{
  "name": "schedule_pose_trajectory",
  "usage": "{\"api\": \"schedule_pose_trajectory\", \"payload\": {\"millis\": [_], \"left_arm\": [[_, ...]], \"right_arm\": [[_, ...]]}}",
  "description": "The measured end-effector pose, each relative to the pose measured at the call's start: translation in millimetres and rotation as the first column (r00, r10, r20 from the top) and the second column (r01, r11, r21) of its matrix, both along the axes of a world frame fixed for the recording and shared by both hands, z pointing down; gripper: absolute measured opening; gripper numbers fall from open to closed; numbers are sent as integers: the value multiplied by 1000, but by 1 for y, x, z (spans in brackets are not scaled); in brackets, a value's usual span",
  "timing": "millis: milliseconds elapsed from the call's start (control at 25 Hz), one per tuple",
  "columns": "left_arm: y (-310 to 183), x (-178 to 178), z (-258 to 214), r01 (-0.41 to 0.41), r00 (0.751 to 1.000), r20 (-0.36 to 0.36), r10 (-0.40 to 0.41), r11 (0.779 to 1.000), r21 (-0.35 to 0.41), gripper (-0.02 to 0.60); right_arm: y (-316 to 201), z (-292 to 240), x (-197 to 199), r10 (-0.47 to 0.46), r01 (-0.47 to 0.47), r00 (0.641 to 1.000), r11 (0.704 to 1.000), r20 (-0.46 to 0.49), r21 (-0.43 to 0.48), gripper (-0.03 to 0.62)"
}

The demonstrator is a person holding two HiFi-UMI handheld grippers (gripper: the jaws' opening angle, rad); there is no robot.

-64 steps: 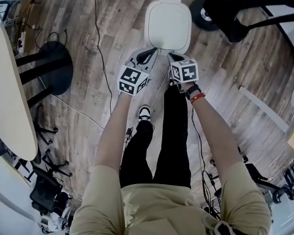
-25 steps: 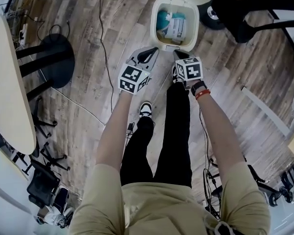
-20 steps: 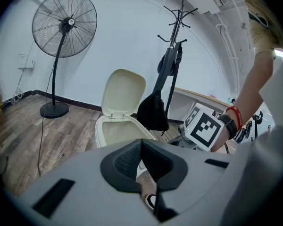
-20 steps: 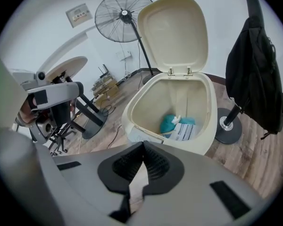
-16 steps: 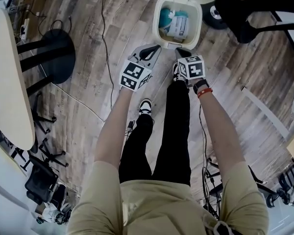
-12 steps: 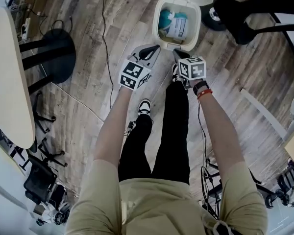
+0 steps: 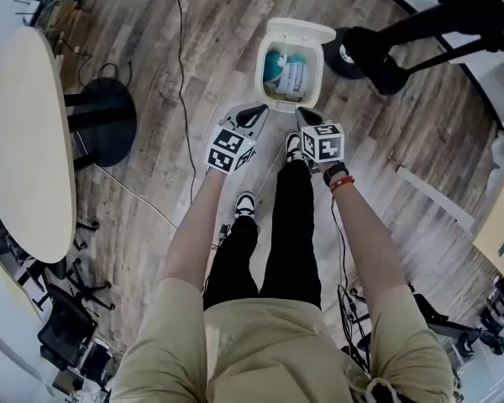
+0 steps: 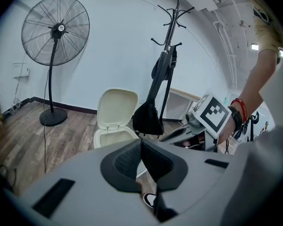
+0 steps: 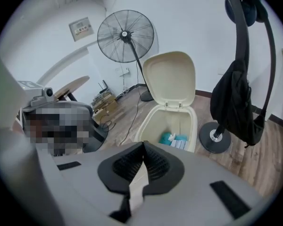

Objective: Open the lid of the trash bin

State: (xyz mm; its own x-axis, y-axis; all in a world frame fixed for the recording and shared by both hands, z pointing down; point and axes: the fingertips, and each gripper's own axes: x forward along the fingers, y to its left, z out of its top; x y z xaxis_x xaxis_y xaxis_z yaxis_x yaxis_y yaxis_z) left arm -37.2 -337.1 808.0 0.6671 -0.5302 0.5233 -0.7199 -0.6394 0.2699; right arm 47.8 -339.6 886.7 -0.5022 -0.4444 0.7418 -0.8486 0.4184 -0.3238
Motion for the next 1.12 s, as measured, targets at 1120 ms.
{"api": "schedule_pose_trajectory", "payload": {"millis": [1120], "left_arm": [[67,-32,-301,94,994,44,-102,983,156,23]], "right_arm": [[71,-348,21,213,-206,977,922,13,327,14]]}}
